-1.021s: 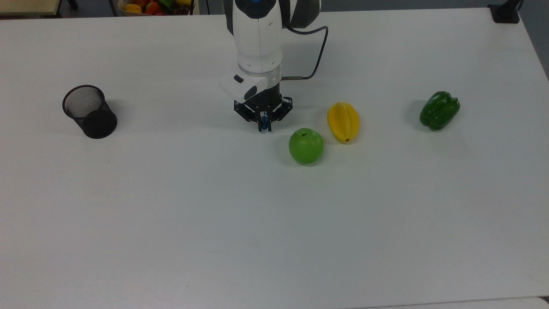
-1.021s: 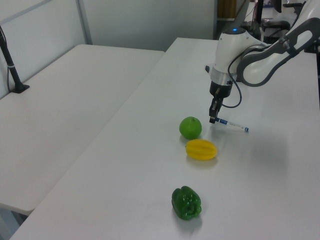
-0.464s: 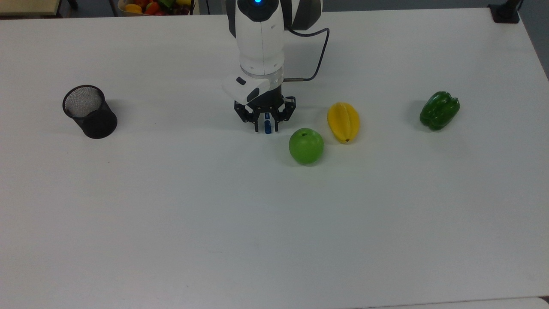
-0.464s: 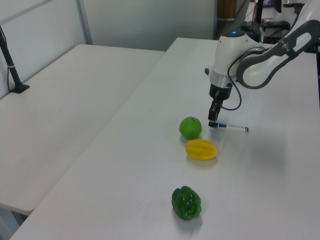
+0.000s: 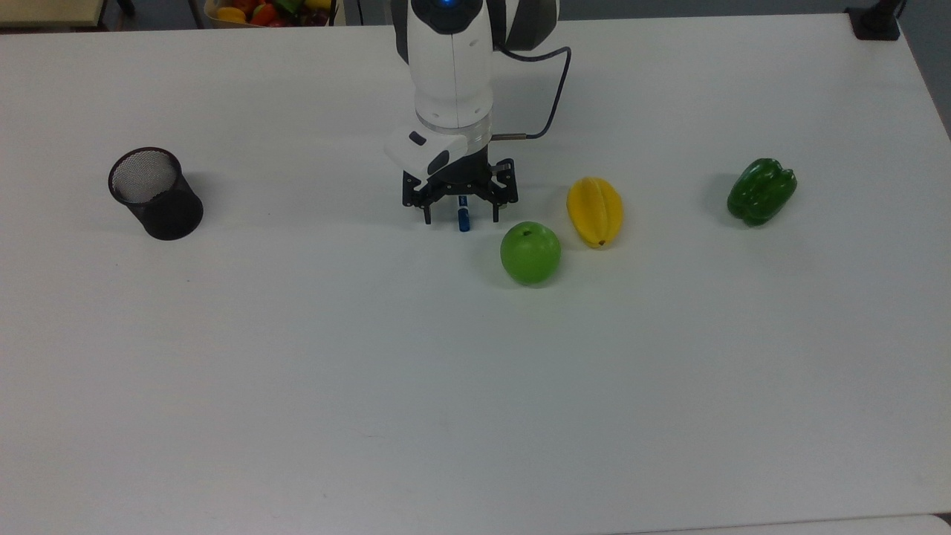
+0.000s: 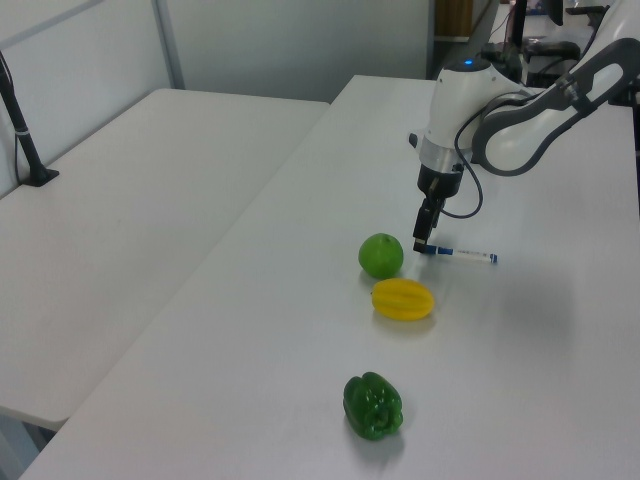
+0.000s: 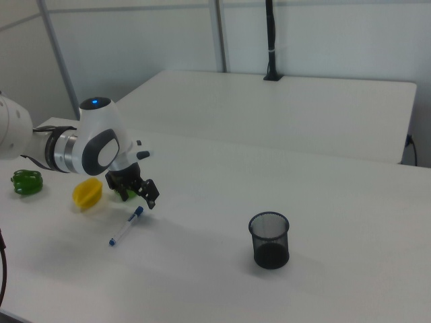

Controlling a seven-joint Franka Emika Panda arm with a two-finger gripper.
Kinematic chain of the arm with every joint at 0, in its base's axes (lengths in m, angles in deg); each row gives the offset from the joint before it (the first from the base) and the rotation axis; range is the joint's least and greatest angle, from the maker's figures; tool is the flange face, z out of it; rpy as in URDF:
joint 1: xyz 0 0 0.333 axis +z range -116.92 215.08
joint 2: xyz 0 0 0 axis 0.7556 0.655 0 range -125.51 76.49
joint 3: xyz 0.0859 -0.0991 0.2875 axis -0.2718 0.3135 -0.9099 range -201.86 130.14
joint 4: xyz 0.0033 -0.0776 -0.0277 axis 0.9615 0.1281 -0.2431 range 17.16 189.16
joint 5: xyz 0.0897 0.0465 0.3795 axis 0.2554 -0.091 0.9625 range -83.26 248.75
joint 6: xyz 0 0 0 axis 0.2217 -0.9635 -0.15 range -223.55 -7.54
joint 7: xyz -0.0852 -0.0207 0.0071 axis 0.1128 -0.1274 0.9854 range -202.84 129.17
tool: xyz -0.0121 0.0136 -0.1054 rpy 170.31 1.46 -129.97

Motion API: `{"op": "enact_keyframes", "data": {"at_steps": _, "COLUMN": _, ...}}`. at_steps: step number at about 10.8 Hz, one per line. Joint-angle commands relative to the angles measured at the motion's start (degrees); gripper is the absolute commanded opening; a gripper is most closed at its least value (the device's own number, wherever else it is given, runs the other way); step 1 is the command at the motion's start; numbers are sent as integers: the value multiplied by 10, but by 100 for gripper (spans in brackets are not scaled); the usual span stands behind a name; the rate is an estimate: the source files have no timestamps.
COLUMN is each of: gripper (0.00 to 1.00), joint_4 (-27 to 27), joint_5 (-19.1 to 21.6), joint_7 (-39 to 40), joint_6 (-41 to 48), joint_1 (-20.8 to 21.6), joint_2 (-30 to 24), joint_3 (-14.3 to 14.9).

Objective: Take marker pen

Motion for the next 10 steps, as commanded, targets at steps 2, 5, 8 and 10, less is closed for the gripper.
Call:
{"op": "enact_keyframes", "data": {"at_steps": 2, "gripper": 100, "joint_4": -48, "joint_5": -10, "joint_7": -17, "joint_6": 134, "joint_1": -3, "joint_2": -67, "joint_3": 0}}
{"op": "enact_keyframes", "data": {"at_steps": 5, "gripper": 100, "joint_4": -100, "joint_5": -2, "joint_7": -32, "joint_6": 237, "joint_1": -17, "joint_2": -108, "joint_3": 0}}
{"op": "enact_keyframes", "data": {"at_steps": 8, "gripper": 100, "joint_4": -138, "joint_5": -2, "joint_7": -165, "joint_6": 332, "joint_1": -21, "joint_2": -149, "joint_3": -1}}
{"op": "enact_keyframes", "data": {"at_steps": 10, "gripper": 100, "joint_4": -166, "joint_5": -3, "joint_7": -199, "joint_6": 419, "joint_1": -28, "joint_2": -168, "joint_3": -9}}
